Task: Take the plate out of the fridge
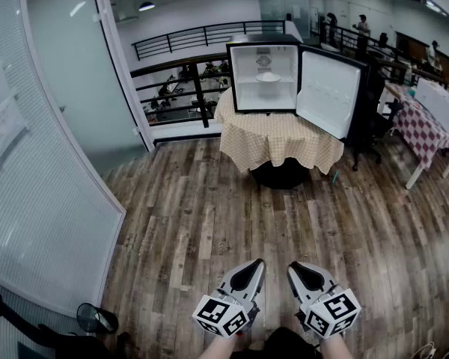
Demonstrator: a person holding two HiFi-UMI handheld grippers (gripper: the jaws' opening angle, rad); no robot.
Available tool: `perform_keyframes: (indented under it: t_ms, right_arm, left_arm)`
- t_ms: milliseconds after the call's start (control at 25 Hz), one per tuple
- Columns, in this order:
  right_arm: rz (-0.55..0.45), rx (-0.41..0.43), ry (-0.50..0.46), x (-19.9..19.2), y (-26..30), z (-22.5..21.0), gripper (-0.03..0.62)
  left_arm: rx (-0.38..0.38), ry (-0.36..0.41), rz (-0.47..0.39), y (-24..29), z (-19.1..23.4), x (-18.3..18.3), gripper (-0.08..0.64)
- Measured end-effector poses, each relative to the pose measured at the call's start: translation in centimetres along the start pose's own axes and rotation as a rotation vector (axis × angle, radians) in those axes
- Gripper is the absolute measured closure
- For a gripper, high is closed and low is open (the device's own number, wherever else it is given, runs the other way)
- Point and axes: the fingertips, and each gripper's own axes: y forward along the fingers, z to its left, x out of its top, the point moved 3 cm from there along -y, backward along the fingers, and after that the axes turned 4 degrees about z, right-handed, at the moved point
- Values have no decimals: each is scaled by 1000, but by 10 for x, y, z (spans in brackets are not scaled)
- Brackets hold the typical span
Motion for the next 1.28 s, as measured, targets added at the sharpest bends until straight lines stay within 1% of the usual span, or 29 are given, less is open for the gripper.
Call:
perform_keyframes:
  t_ms: [80, 240, 400, 520, 680, 880, 1280]
  right_arm:
    - [1, -8, -8, -2, 3, -1, 538]
    - [7, -19, 26, -7, 9, -10, 538]
    - [13, -24, 15, -4, 23, -18, 538]
    - [21, -20, 29, -3, 42, -31, 538]
    - [11, 1, 47, 6, 69, -53, 538]
    - [14, 22, 41, 22, 103, -86, 538]
    - [6, 29, 53, 58, 162, -167, 538]
  left_arm:
    - [-11, 0, 8, 2, 2, -1, 548]
    - [-31, 3, 22, 11, 4, -5, 548]
    - [-30, -8, 31, 24, 18, -7, 548]
    - [-14, -8, 38, 33, 35, -5, 548]
    - [34, -8, 24, 50, 63, 4, 548]
    - [60, -7, 24, 87, 90, 13, 548]
    - [50, 13, 30, 180, 132, 36, 548]
